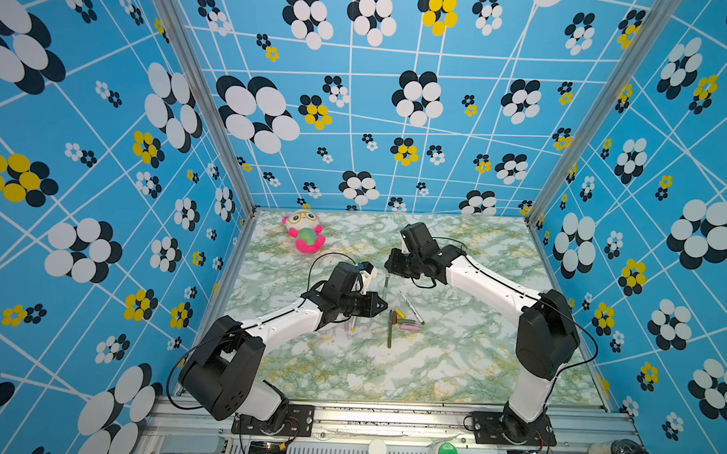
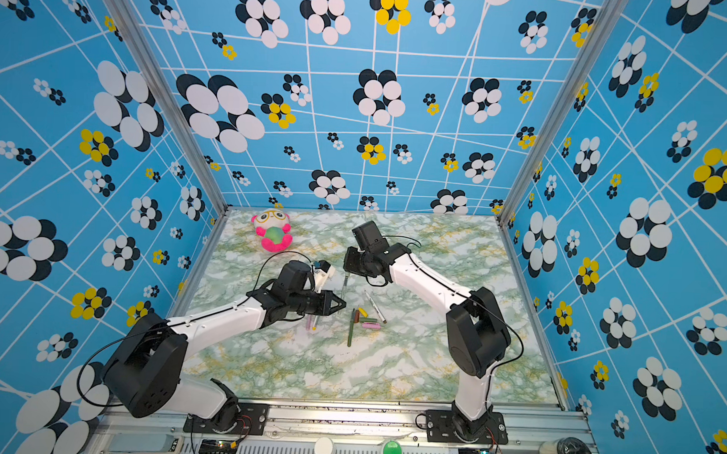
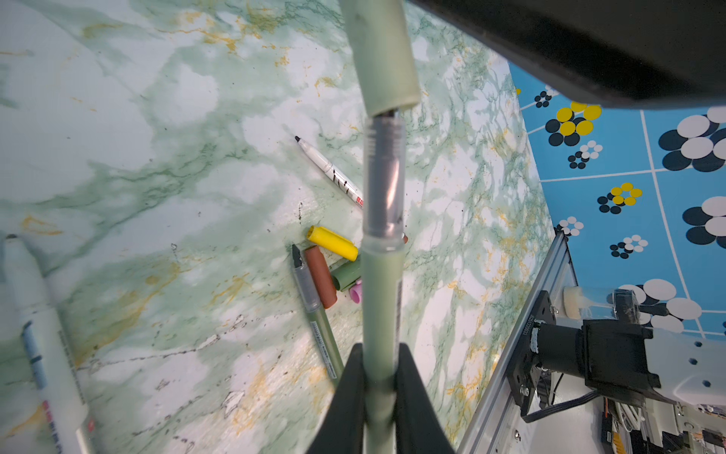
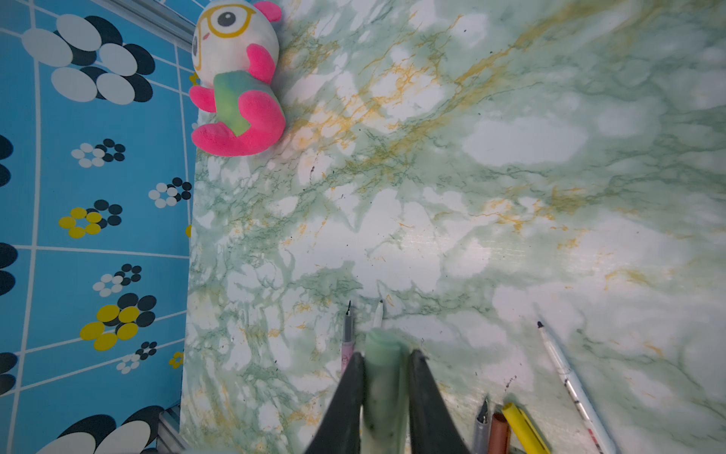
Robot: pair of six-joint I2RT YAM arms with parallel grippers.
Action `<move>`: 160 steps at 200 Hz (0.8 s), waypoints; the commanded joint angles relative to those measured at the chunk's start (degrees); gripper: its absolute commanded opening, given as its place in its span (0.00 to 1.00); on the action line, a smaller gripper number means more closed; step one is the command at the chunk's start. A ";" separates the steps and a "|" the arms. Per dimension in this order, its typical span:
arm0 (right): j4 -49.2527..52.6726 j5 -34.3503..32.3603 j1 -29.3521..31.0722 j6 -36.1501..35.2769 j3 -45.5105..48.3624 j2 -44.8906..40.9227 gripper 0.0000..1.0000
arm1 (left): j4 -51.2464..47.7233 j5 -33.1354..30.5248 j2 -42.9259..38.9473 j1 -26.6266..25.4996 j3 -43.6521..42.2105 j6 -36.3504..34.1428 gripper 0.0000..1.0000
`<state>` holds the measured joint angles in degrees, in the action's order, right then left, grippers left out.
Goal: Insert the pens into the pen caps
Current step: 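Lower the cap with the right gripper onto the pen nib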
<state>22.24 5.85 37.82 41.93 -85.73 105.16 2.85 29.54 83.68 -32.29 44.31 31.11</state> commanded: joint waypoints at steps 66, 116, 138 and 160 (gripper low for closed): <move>-5.28 -0.13 1.78 -1.45 4.44 -4.64 0.21 | 3.26 -3.00 -2.47 0.26 -0.28 1.92 0.00; -10.95 0.00 2.60 -2.69 7.89 -6.63 0.21 | 3.32 -3.34 -3.30 0.22 -0.06 2.72 0.00; -12.37 0.71 2.70 -3.08 8.34 -6.81 0.21 | 3.11 -3.70 -3.55 0.21 0.07 2.61 0.00; -12.74 1.49 2.77 -3.52 8.35 -6.85 0.21 | 3.07 -3.95 -3.66 0.30 0.25 2.54 0.00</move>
<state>10.02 4.56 39.09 39.59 -78.32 100.01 3.42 27.59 81.49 -32.29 44.31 33.50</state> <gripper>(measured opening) 0.211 0.144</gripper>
